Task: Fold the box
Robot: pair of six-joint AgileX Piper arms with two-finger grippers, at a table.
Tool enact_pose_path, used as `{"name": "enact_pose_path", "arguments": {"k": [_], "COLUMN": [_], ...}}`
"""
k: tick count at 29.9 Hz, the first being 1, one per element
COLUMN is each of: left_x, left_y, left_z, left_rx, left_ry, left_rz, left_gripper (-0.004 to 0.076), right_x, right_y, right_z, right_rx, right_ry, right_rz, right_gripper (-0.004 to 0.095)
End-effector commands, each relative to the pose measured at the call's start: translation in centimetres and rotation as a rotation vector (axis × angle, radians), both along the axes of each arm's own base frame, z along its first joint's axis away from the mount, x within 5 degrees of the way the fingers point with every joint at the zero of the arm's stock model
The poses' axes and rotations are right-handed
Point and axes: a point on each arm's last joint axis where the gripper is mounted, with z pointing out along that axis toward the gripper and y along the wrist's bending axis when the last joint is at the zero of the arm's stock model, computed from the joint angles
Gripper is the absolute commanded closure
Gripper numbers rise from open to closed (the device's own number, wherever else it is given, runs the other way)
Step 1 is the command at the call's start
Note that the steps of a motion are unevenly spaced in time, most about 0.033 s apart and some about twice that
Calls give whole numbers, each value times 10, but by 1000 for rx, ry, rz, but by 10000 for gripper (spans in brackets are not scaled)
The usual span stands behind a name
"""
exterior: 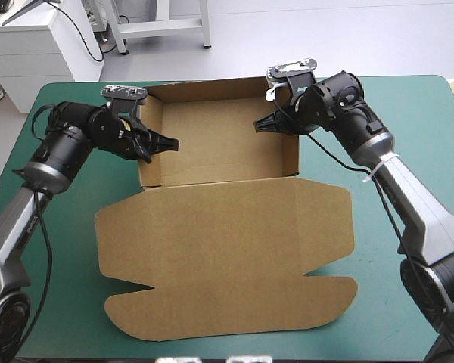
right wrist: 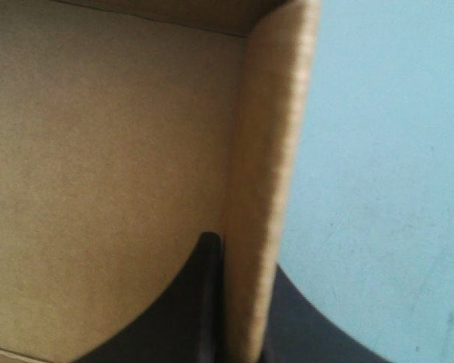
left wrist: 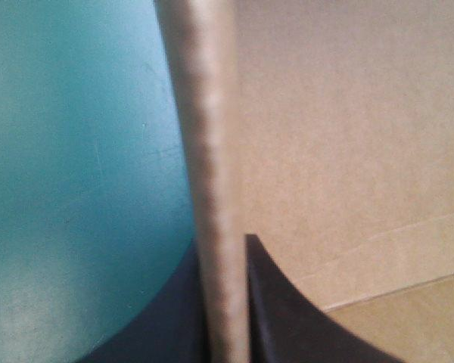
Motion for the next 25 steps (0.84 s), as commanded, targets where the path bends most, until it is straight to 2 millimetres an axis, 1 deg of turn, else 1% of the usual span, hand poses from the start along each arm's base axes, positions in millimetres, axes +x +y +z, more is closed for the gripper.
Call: {"name": "enact_pose_path", "arguments": {"k": [1,4,6,8,12,20,23,25], "left_x": [8,18,24,31,42,59,61,60], "left_y": [-7,-11,-13,-16,-21,-35,-36,-36], "left_z": [32,18,4,-15,-46,-89,-97,-99], "left_rx": [-29,-21,-16,7,38,-6,4,22], "left_ry": [-166,-105,-31,53,176,304,326,335], "left_rz": [-54,-45,-23,-19,-22,-46,-54,-88], "left_gripper": [731,731,731,731,731,731,731,731], "right_x": [-6,4,10,15,23,33,35,35], "right_y": [3,11,17,22,27,30,30,30], "right_z": [1,-20,-33,-46,-65,-87,-92,-92], "right_rx": [-37,-30,-13,5,-1,-34,-46,-55], "right_ry": [53,118,162,205,257,292,297,295], "right_rz": [54,39,39,29,24,3,1,3], "right_gripper": [923,924,923,923,923,923,923,923]}}
